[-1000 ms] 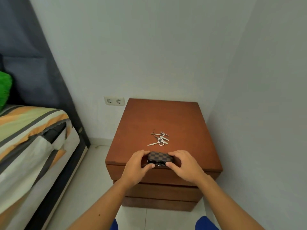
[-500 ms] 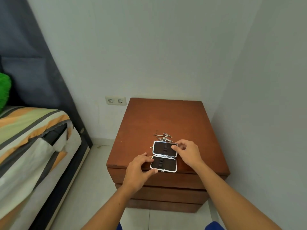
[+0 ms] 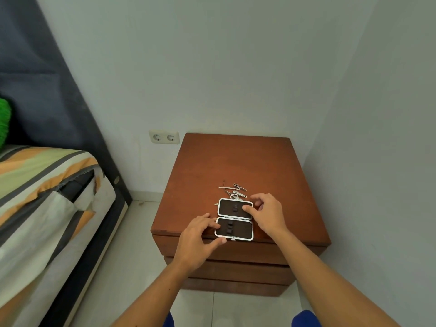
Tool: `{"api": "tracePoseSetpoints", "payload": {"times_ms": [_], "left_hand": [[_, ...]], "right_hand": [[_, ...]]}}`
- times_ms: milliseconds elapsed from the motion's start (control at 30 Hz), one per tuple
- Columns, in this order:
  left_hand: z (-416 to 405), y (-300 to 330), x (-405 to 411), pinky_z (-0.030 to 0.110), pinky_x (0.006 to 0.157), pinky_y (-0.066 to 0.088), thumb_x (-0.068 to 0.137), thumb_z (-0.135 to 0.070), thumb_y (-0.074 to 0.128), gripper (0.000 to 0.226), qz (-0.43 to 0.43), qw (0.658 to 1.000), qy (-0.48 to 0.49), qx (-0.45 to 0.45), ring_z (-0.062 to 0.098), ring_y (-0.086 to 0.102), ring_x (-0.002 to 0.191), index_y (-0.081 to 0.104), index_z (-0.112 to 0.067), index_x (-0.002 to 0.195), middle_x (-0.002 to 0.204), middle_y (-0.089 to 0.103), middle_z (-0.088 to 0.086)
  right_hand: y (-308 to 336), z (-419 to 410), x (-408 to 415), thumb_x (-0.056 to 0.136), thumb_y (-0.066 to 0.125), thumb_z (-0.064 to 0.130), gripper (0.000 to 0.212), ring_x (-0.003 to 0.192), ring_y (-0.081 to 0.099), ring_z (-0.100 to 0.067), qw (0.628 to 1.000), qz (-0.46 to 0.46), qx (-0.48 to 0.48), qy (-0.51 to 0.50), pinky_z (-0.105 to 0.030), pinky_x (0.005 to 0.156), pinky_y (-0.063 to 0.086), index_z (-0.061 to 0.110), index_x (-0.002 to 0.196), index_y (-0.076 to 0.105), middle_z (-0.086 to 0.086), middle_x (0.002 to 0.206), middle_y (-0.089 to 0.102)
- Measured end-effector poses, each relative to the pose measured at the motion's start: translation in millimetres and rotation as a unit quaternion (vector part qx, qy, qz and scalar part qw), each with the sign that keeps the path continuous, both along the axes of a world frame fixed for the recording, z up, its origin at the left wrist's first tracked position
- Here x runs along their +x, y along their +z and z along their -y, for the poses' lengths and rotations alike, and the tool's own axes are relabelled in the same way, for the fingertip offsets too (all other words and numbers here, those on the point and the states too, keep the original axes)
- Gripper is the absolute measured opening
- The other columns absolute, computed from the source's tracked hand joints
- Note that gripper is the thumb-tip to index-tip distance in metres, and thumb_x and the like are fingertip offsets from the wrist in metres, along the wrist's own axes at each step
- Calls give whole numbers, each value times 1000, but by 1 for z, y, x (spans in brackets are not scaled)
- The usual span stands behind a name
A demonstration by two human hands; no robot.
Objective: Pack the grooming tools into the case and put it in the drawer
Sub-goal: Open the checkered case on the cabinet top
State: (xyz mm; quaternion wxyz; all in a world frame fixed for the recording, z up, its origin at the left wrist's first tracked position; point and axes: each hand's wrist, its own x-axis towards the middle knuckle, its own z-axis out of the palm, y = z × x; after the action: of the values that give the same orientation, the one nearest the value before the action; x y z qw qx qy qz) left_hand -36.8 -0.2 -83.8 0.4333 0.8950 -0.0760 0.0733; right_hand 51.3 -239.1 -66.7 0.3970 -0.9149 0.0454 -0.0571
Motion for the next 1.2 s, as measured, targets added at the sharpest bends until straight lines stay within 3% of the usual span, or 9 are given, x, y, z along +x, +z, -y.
{"api": "tracePoseSetpoints", "payload": {"times_ms": [133, 233, 300, 433, 667, 800, 967, 1067, 1200], "left_hand": [[-5, 9, 10, 25, 97, 51, 82, -58, 77, 34, -3, 1000, 1, 2, -3, 57, 120, 68, -36, 107, 114, 66, -24], [-2, 19, 34, 34, 94, 55, 93, -46, 70, 21, -27, 999, 18, 2, -1, 60, 105, 72, -33, 110, 105, 69, -23], [3, 26, 52, 40, 97, 54, 96, -38, 68, 24, -44, 998, 33, 6, 3, 62, 104, 74, -28, 117, 106, 73, -20], [15, 32, 75, 40, 97, 55, 96, -42, 68, 35, -81, 995, 40, 35, 9, 66, 101, 71, -26, 128, 115, 76, -13], [20, 25, 75, 44, 97, 52, 90, -29, 76, 30, -93, 993, 69, 34, 8, 61, 95, 73, -35, 119, 102, 71, -19], [16, 30, 58, 32, 84, 50, 85, -22, 78, 30, -98, 993, 59, -14, 11, 60, 95, 74, -34, 112, 95, 68, -19], [1, 25, 24, 25, 68, 40, 80, -46, 84, 21, -85, 996, 29, 20, 5, 55, 89, 70, -35, 91, 84, 69, -16], [-4, 19, 11, 27, 70, 45, 75, -61, 82, 30, -82, 995, 6, 58, 4, 55, 90, 69, -35, 82, 79, 69, -18], [-6, 21, 5, 34, 80, 51, 69, -65, 84, 37, -89, 993, -9, 74, 4, 54, 91, 67, -33, 78, 76, 69, -16]], "right_hand": [[4, 3, -19, 82, 85, 38, 29, 75, 60, -10, 1000, 16, 8, -8, -34, 75, 55, 28, 107, 73, 8, 88, 64], [4, 4, -44, 85, 81, 41, 16, 75, 63, -13, 1000, 3, 5, -23, -33, 69, 52, 29, 93, 73, 8, 79, 67], [3, 2, -61, 86, 80, 42, 17, 79, 63, -14, 1000, -6, -9, -19, -31, 68, 47, 28, 91, 73, 8, 77, 66], [5, -3, -77, 86, 80, 43, 18, 84, 57, -14, 999, -8, -53, 6, -29, 67, 39, 29, 94, 71, 8, 75, 63], [-2, 0, -70, 86, 78, 32, 11, 81, 64, -21, 999, -32, -25, 1, -37, 75, 54, 33, 84, 67, 8, 65, 66], [0, 5, -68, 89, 71, 23, 7, 78, 63, -19, 1000, -23, -8, -2, -37, 75, 55, 29, 86, 71, 10, 68, 67], [8, 12, -52, 93, 68, 15, 14, 84, 62, -13, 999, -3, -32, 27, -33, 80, 53, 26, 95, 78, 11, 88, 66], [12, 10, -36, 96, 69, 18, 14, 91, 60, -15, 996, -12, -61, 60, -30, 83, 47, 27, 98, 80, 7, 96, 64], [13, 3, -20, 96, 72, 17, 15, 99, 61, -19, 992, -25, -72, 98, -34, 89, 48, 27, 97, 82, 3, 100, 66]]}}
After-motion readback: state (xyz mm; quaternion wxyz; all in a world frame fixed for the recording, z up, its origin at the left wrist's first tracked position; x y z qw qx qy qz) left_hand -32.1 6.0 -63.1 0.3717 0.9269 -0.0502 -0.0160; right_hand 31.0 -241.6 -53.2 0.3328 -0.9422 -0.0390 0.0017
